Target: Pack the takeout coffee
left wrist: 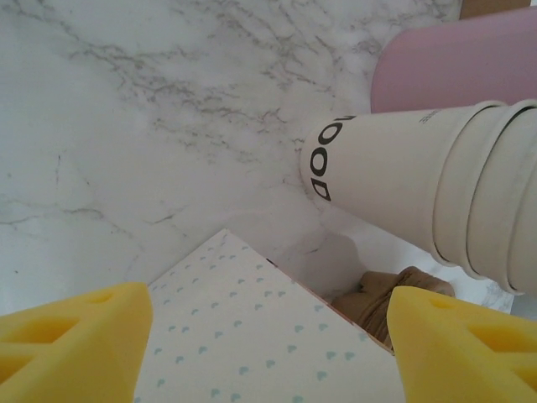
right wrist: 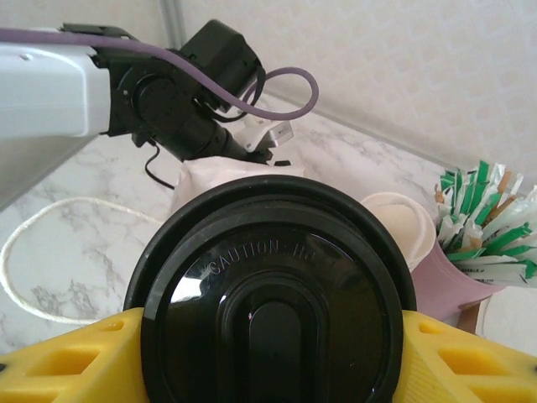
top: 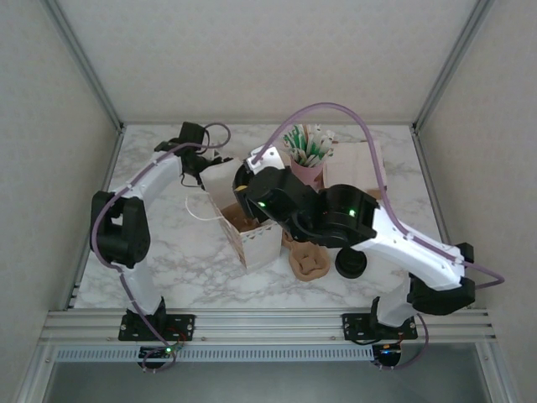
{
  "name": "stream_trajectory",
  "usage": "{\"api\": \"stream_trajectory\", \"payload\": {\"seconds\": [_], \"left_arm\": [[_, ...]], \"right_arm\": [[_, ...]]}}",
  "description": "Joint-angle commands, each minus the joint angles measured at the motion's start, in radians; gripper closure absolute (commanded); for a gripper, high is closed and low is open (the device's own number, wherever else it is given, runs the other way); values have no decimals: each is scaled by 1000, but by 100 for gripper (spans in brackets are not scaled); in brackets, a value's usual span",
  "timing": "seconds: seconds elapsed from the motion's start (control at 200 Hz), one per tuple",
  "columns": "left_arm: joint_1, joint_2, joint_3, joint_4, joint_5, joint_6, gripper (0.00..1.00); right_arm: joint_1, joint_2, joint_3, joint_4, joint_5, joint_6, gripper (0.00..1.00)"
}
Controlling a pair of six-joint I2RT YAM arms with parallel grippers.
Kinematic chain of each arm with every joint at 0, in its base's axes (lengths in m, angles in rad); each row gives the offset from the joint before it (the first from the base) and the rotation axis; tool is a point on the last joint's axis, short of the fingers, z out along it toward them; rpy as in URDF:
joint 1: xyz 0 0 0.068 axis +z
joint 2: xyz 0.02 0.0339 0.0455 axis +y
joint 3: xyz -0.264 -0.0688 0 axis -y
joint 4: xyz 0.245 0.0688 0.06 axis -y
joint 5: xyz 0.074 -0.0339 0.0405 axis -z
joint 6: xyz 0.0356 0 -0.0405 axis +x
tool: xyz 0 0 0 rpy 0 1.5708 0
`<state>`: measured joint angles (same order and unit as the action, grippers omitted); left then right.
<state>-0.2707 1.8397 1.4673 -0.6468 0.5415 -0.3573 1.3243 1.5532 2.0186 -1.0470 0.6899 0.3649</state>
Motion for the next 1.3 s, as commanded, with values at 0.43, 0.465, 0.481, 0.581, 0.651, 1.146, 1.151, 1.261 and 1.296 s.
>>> {"api": "stream_trajectory", "payload": {"seconds": [0.43, 0.465, 0.481, 0.581, 0.651, 1.146, 1.151, 1.261, 1.296], "left_arm": [[-77, -210, -204, 68, -133, -200, 24], [-82, -222, -215, 68, -153, -220, 24], [-82, -226, -220, 68, -161, -227, 25], [-90, -268, -273, 86, -190, -260, 24], [-90, -299, -311, 109, -197, -291, 24], [-56, -427, -295, -73, -355, -323, 22], [-55, -428, -295, -72, -355, -323, 22], [-31, -461, -304, -69, -348, -330, 21], [-26, -469, -303, -75, -348, -331, 20]], "right_arm": [[-51, 243, 246, -251, -153, -9, 41], [-50, 255, 247, -261, -158, -9, 41], [-50, 261, 249, -266, -160, -6, 41], [-51, 300, 265, -304, -159, 3, 41], [-54, 317, 269, -310, -173, 4, 41], [-100, 405, 247, -319, -272, 7, 42], [-100, 405, 246, -318, -273, 7, 42], [-109, 410, 220, -307, -289, 11, 42], [-110, 413, 208, -299, -298, 10, 42]]}}
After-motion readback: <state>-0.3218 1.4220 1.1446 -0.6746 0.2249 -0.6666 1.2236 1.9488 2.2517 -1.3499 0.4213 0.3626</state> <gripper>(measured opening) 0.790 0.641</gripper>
